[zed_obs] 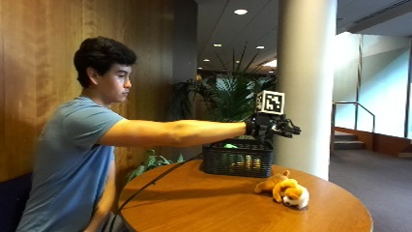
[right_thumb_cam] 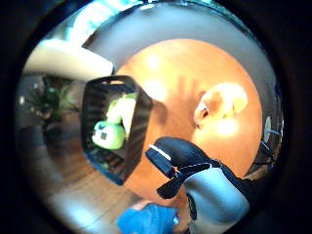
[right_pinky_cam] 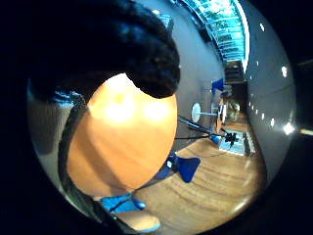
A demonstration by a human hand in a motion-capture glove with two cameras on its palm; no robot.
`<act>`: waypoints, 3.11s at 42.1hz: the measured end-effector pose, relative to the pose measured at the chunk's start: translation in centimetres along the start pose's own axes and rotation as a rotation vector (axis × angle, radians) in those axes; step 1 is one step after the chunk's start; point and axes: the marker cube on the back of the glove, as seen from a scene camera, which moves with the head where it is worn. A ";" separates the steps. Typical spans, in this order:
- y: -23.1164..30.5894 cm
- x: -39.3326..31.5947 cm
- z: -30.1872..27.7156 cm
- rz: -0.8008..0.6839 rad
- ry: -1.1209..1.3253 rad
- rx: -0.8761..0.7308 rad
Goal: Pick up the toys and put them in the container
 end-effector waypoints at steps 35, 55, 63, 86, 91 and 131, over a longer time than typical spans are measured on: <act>-5.2 7.8 21.6 0.100 -0.098 -0.368; -2.9 6.6 20.9 0.235 -0.227 -0.150; -0.9 6.3 16.8 0.282 -0.143 0.012; 8.3 2.8 -8.5 0.228 -0.103 0.410; 9.6 -1.8 -12.0 0.168 -0.187 0.442; 13.7 -19.2 -5.5 -0.221 -0.270 -0.024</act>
